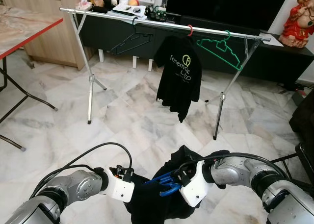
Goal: Hang hanger
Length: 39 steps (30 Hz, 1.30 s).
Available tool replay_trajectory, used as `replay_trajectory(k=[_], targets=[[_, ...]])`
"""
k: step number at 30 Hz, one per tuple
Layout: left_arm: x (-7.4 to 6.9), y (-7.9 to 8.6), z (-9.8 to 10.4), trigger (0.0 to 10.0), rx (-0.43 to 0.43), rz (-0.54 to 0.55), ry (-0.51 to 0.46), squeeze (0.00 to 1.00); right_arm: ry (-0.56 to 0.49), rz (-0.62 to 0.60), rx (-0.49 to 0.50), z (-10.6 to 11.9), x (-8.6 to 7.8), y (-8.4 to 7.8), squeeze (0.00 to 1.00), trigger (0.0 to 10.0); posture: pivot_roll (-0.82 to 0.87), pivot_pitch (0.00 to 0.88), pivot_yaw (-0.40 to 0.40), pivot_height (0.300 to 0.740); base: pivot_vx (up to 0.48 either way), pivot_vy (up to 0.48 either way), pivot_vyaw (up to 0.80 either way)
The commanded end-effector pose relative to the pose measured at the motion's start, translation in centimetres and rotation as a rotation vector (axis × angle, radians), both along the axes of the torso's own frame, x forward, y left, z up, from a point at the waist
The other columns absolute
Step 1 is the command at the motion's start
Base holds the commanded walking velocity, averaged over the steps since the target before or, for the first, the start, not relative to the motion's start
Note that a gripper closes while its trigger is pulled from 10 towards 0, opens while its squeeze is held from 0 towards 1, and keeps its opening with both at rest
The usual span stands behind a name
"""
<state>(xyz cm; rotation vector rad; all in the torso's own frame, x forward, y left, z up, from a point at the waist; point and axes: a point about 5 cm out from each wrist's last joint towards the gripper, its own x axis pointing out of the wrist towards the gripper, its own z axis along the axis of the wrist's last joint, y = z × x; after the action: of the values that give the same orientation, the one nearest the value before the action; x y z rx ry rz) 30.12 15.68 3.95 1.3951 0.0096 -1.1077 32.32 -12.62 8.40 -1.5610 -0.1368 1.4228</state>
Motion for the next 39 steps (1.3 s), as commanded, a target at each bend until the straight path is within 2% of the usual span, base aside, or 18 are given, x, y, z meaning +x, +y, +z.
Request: replay_trajectory(k=[1, 9, 13, 17, 21, 33, 39], targets=[[-0.2, -0.3, -0.1, 10.0, 0.006, -0.033, -0.005, 0.0, -0.034, 0.018, 0.006, 1.2, 0.6, -0.1, 0.0, 10.0, -0.02, 0.081, -0.158, 0.74, 0.0, 0.0, 0.0], [-0.1, -0.5, 0.1, 10.0, -0.004, -0.059, -0.08, 0.0, -0.036, 0.008, -0.003, 1.2, 0.7, -0.3, 0.0, 10.0, -0.01, 0.082, -0.162, 0.74, 0.0, 0.0, 0.0], [-0.3, -0.1, -0.5, 10.0, 0.063, -0.087, -0.097, 0.0, -0.036, -0.001, -0.001, 1.5, 0.9, -0.3, 0.0, 10.0, -0.02, 0.082, -0.164, 0.74, 0.0, 0.0, 0.0], [-0.6, 0.5, -1.4, 10.0, 0.132, -0.066, -0.117, 0.0, -0.023, -0.021, 0.022, 1.8, 1.0, -0.3, 0.0, 10.0, -0.01, 0.081, -0.167, 0.74, 0.0, 0.0, 0.0], [-0.7, 0.5, -1.5, 10.0, 0.124, -0.066, -0.124, 0.0, -0.023, -0.022, 0.022, 1.9, 1.1, -0.3, 0.0, 10.0, -0.01, 0.082, -0.168, 0.74, 0.0, 0.0, 0.0], [-0.4, 0.0, -1.1, 10.0, 0.074, -0.07, -0.223, 0.0, -0.027, -0.042, 0.013, 1.8, 1.2, -0.4, 0.0, 10.0, -0.01, 0.082, -0.171, 0.74, 0.0, 0.0, 0.0], [-0.8, 0.2, -1.6, 10.0, 0.094, -0.085, -0.23, 0.0, -0.017, -0.07, 0.0, 1.4, 1.2, -0.8, 0.0, 10.0, -0.01, 0.082, -0.172, 0.74, 0.0, 0.0, 0.0]])
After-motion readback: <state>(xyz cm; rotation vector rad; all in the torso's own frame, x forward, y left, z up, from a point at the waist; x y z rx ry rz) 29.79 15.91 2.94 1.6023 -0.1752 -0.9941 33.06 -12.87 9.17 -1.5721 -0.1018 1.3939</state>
